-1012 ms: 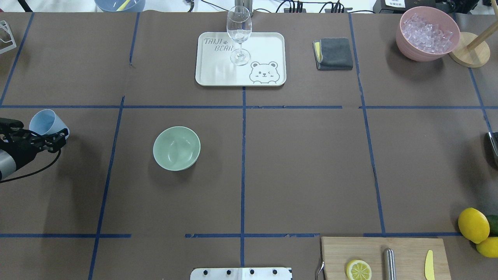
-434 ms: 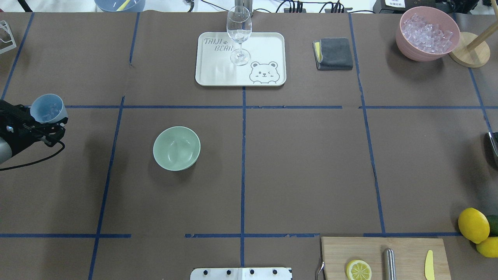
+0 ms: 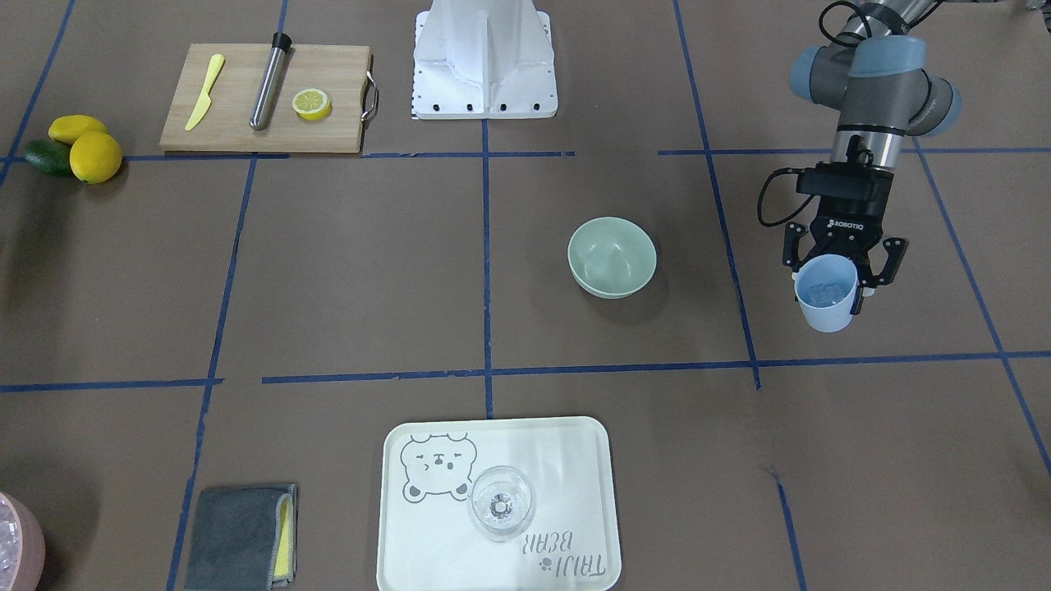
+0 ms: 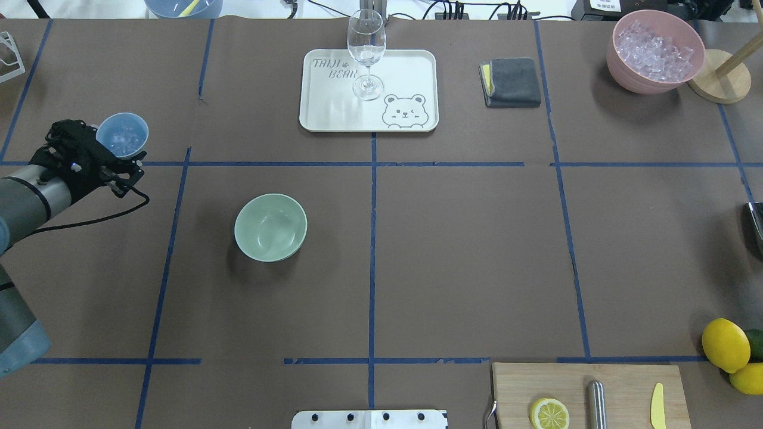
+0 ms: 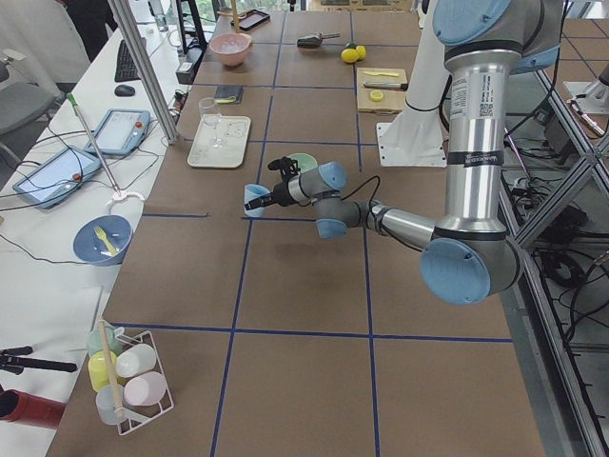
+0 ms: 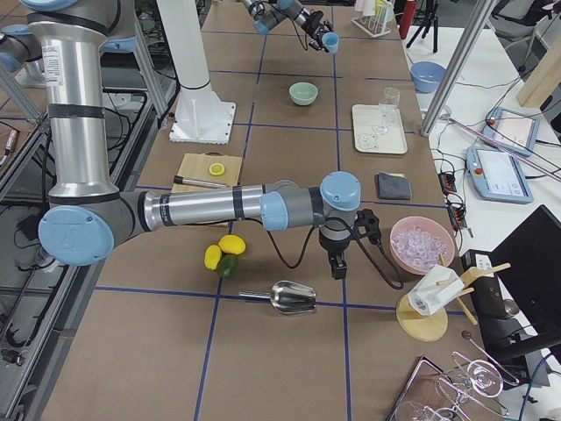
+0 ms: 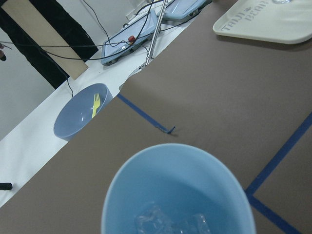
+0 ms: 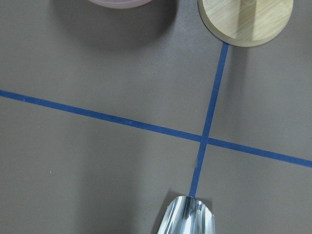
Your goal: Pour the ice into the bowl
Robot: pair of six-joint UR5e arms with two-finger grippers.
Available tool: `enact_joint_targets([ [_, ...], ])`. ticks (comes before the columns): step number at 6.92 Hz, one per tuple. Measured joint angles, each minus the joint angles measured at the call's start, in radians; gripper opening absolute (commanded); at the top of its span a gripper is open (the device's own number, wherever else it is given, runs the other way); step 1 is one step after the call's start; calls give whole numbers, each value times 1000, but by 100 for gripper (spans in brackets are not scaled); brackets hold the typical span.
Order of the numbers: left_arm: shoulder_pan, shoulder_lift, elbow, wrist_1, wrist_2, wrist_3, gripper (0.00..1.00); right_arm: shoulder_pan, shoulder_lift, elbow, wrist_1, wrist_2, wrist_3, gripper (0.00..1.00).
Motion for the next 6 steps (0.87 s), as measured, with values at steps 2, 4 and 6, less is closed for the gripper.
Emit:
enact_joint_targets([
  [2, 22, -89, -13, 113, 31, 20, 0, 2, -9, 0, 0, 0, 0, 100],
  [4, 134, -135, -21, 170, 163, 41, 0, 7, -14, 0, 0, 0, 2, 100],
  [6, 188, -149, -39, 195, 281, 231, 0, 12, -19, -1, 0, 0, 3, 100],
])
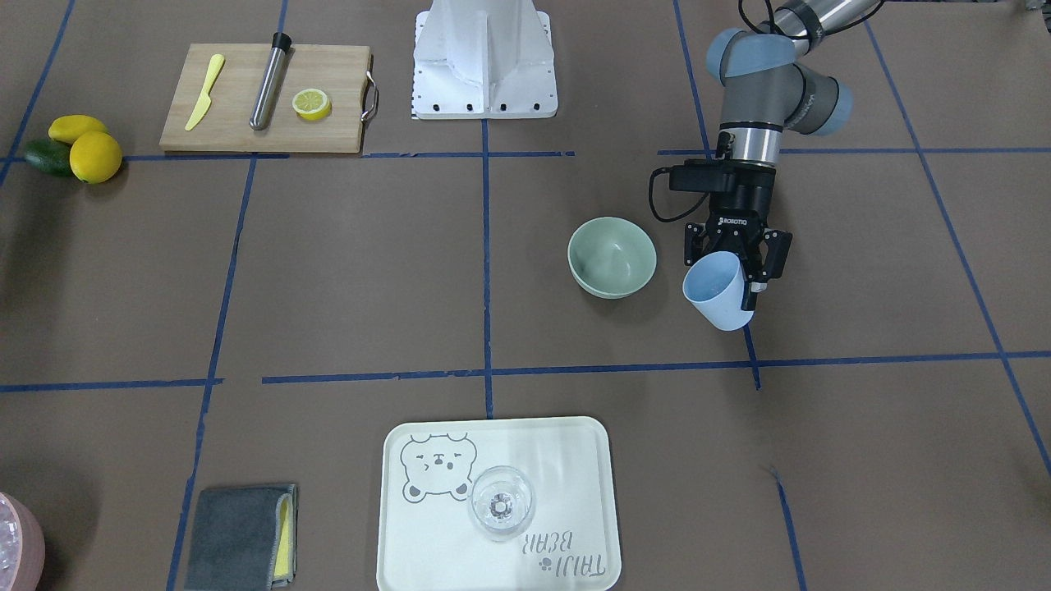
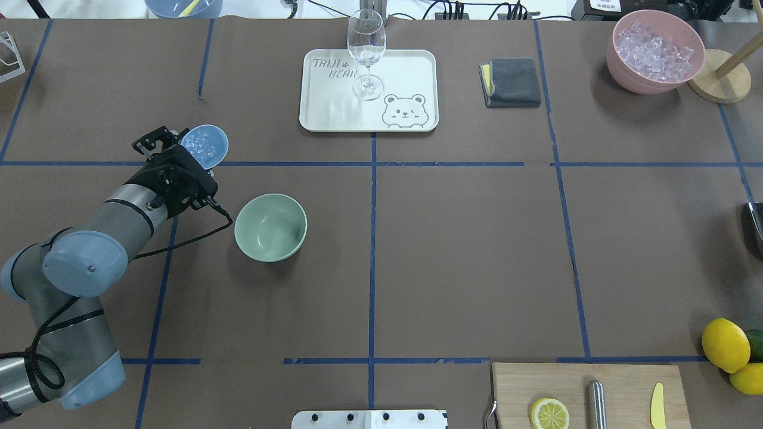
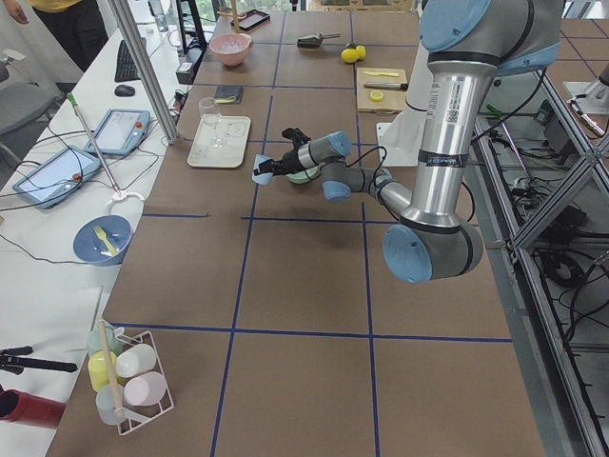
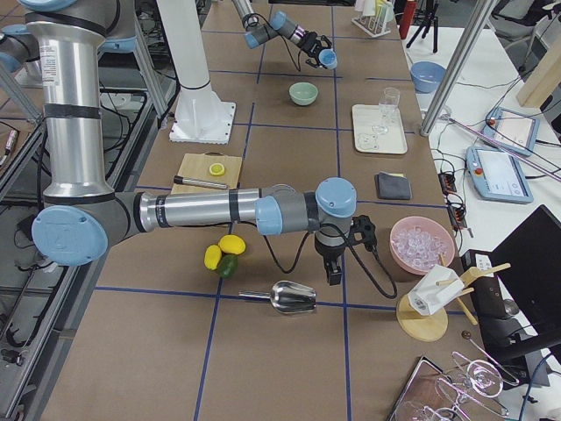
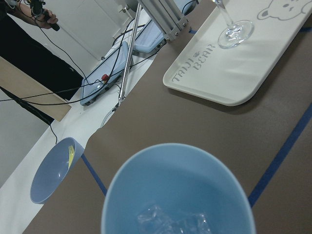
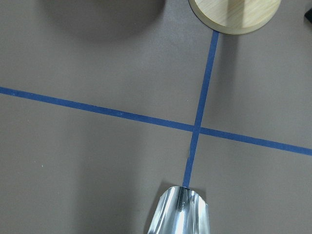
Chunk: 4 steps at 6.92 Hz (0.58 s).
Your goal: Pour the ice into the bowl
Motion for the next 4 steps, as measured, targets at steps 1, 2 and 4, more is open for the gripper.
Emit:
enact_joint_targets([
  [1, 6, -1, -8, 20, 46, 127, 0, 1, -4, 0, 0, 0, 1, 100],
  [2, 20, -6, -8, 59, 97, 221, 0, 2, -8, 0, 0, 0, 2, 100],
  [4, 68, -19, -8, 114, 140, 310, 0, 7, -15, 0, 0, 0, 4, 100],
])
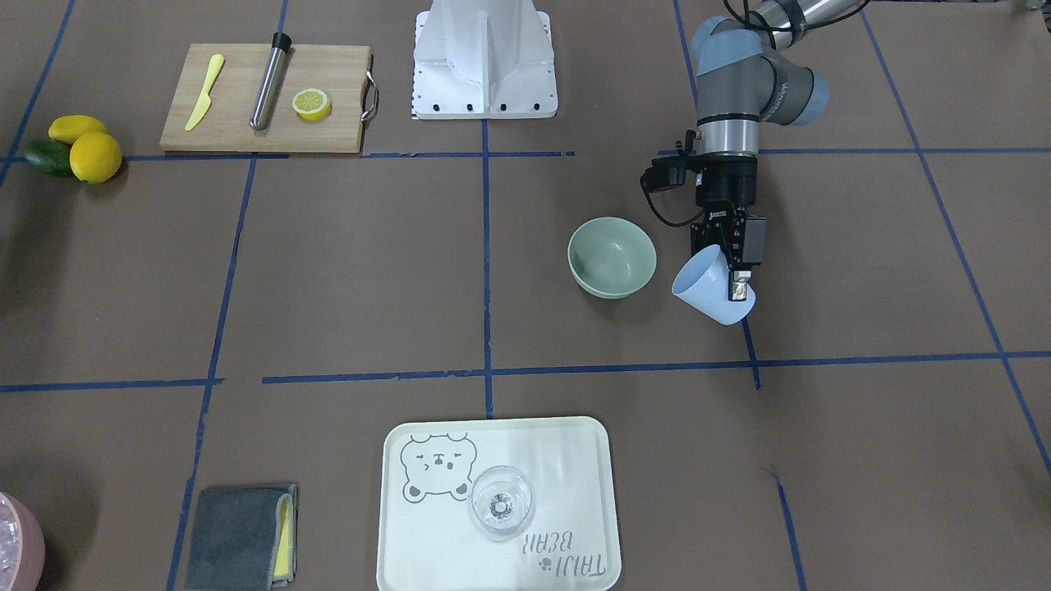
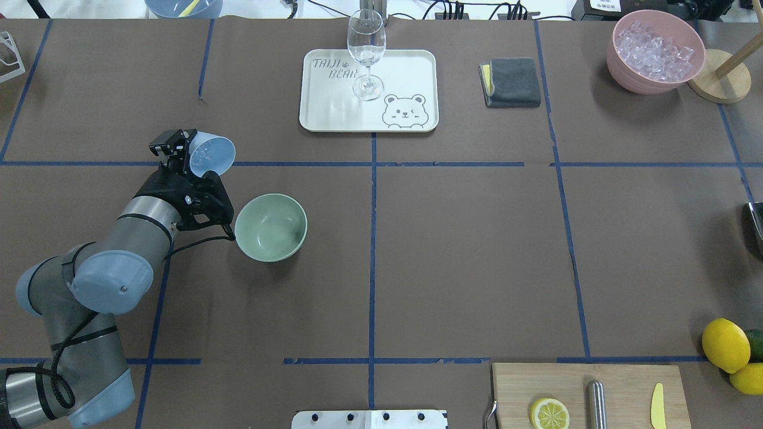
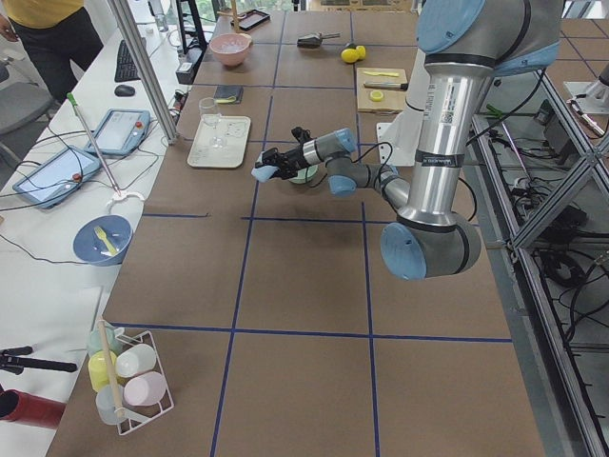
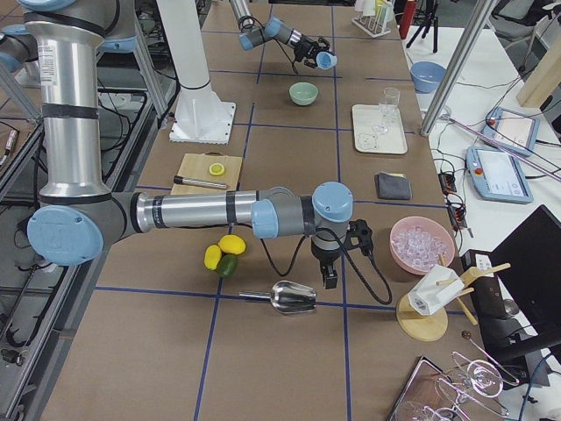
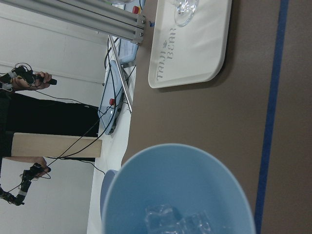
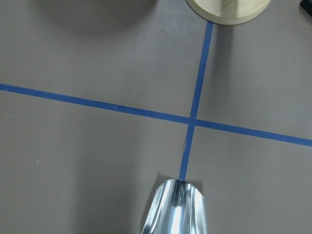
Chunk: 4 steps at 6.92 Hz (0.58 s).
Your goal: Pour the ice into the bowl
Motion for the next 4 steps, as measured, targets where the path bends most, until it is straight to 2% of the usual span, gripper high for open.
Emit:
enact_joint_targets([
  [4, 71, -28, 0, 109, 129, 110, 0, 20, -7, -2, -1, -1, 3, 100],
])
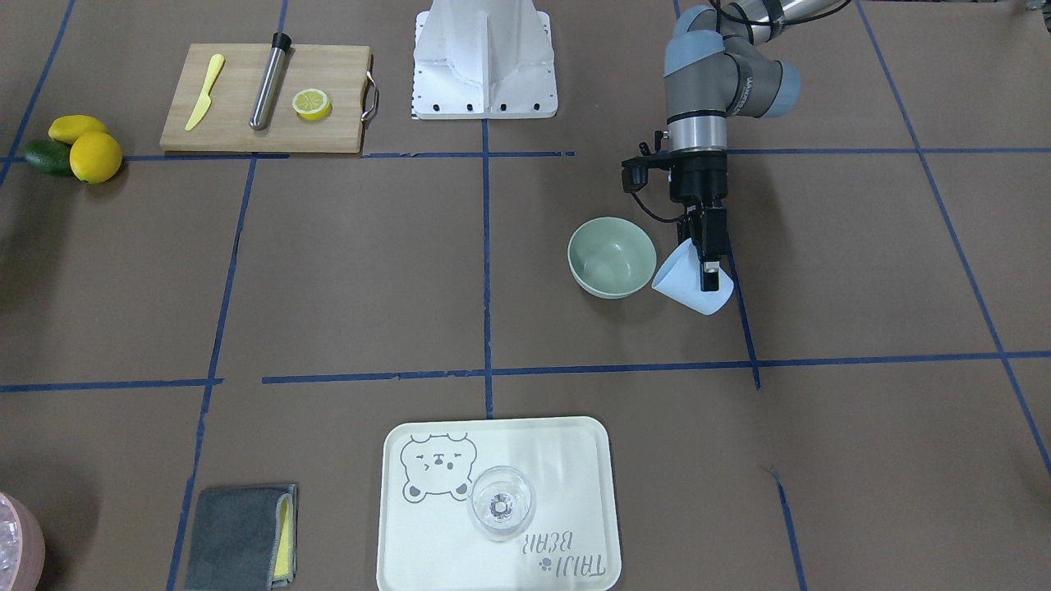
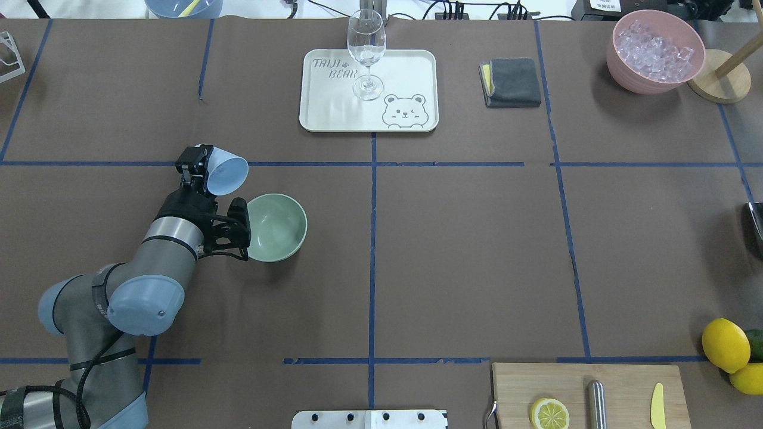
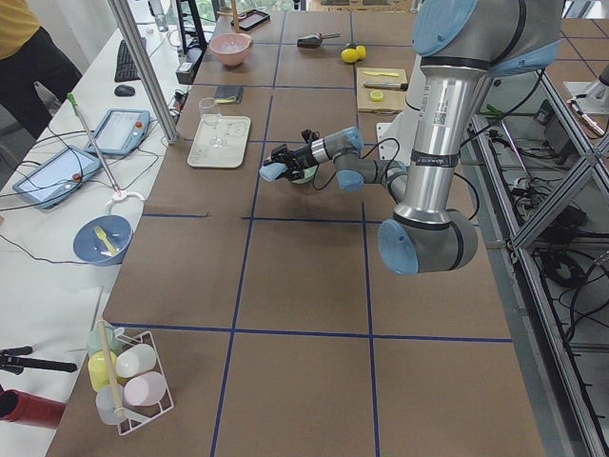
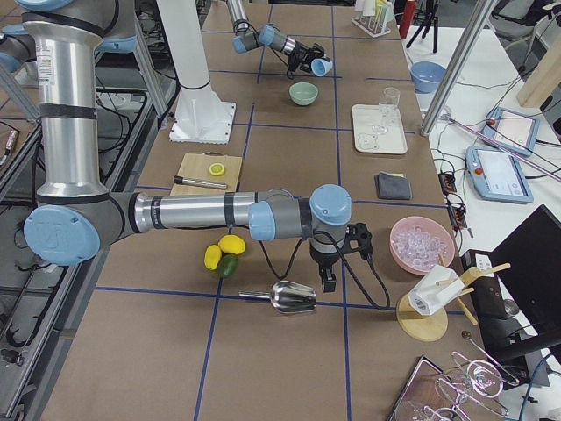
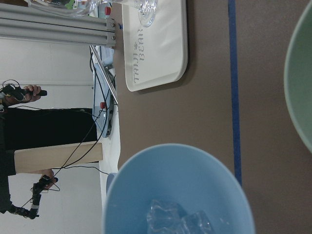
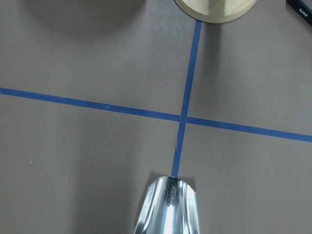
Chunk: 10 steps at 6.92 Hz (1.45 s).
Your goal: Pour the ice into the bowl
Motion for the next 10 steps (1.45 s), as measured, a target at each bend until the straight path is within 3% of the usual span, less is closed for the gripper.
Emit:
enact_joint_targets([
  [4, 58, -14, -14, 120, 131, 52, 0, 27, -15, -4, 0, 0, 2, 100],
  [6, 64, -18, -13, 138, 165, 91, 0, 45, -24, -6, -1, 1, 3, 100],
  [10, 77, -18, 9, 170, 332, 107, 0, 69, -43, -7, -2, 0, 2, 100],
])
